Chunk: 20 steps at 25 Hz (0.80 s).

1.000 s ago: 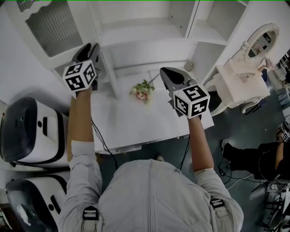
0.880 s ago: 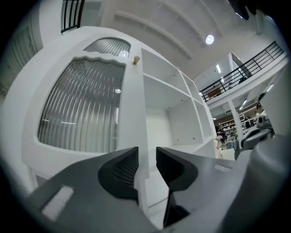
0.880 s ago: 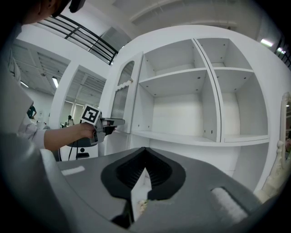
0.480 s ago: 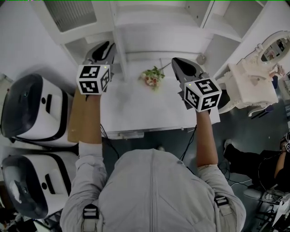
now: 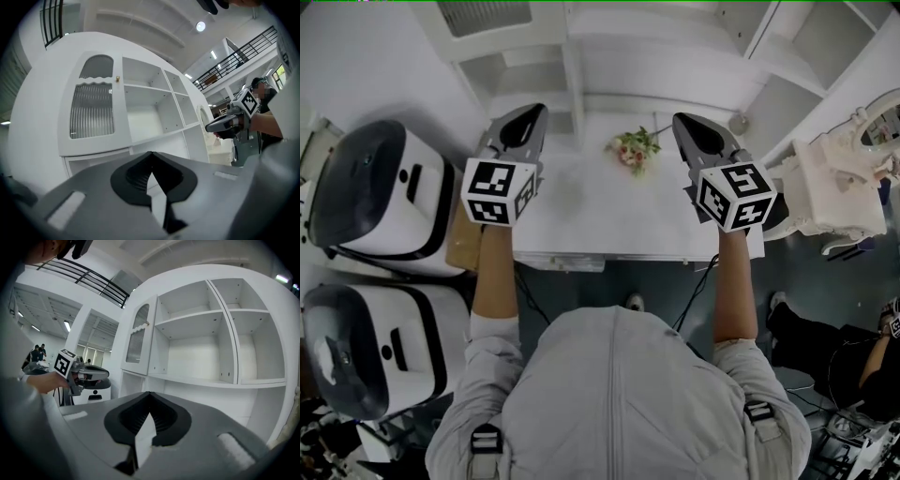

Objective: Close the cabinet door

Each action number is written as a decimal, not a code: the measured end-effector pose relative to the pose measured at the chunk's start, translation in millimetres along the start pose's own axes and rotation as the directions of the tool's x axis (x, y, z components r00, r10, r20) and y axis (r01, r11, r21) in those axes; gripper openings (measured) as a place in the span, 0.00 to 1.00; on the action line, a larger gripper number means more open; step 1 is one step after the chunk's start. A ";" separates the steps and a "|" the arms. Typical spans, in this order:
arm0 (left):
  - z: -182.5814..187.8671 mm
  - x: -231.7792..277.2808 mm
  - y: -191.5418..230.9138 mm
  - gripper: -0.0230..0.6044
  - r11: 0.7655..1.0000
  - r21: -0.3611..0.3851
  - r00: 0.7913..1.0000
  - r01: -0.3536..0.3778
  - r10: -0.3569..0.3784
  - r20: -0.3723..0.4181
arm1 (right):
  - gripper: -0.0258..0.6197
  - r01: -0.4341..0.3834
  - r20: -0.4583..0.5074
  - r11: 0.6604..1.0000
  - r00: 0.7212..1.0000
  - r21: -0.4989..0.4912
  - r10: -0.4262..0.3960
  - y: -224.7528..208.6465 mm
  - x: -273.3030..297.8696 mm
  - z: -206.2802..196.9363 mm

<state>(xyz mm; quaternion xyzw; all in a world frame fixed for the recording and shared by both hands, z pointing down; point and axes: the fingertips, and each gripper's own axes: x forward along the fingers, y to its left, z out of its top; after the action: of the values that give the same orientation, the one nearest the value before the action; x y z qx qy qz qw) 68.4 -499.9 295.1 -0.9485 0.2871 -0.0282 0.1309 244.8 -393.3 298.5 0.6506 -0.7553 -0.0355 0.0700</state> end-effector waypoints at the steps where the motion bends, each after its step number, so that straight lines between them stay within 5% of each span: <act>1: -0.2 -4.4 0.5 0.06 1.000 -0.002 1.000 -0.002 0.002 0.001 | 0.04 -0.005 0.000 1.000 1.000 -0.006 0.005 2.6 1.5 0.7; 7: -7.0 -17.0 5.4 0.06 0.998 0.021 0.998 -0.056 0.056 -0.020 | 0.04 -0.033 -0.021 0.997 0.999 -0.066 0.032 19.9 9.5 -1.9; 20: -9.1 -23.8 -4.9 0.06 0.998 0.050 0.999 -0.041 0.041 -0.003 | 0.04 -0.045 -0.085 0.993 0.996 -0.108 0.036 32.4 7.5 -18.0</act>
<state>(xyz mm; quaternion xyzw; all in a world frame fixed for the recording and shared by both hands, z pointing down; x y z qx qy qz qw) 50.0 -485.0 305.7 -0.9388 0.3061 -0.0348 0.1544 214.8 -395.2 321.4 0.6312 -0.7618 -0.0484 0.1375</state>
